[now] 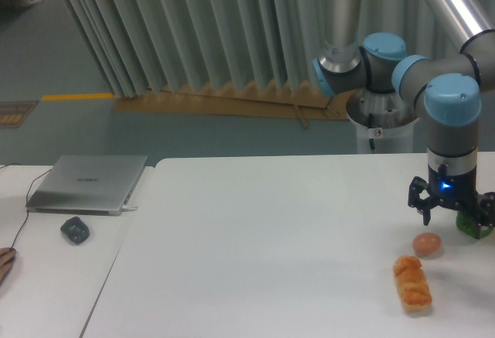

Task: Place the bread in the basket

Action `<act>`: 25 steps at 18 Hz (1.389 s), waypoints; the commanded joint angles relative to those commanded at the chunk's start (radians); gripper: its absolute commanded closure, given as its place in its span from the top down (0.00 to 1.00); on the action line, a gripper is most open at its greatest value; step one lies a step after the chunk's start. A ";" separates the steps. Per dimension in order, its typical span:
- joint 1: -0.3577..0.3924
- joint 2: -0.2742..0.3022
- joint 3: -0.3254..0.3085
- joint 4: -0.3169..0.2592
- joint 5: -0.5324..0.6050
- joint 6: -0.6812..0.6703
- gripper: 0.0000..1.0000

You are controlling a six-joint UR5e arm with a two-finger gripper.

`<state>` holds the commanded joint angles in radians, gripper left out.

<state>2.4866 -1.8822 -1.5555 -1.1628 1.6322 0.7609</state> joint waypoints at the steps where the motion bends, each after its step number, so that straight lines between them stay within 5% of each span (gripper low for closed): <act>1: 0.000 0.000 0.000 0.000 0.000 0.000 1.00; 17: 0.002 0.000 0.002 -0.002 -0.002 -0.003 1.00; 19: 0.002 -0.005 -0.024 0.000 -0.001 -0.134 1.00; 22: -0.015 -0.049 -0.035 0.090 0.041 -0.420 1.00; 25: -0.038 -0.090 -0.006 0.100 0.061 -0.490 1.00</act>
<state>2.4483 -1.9725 -1.5617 -1.0630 1.6935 0.2704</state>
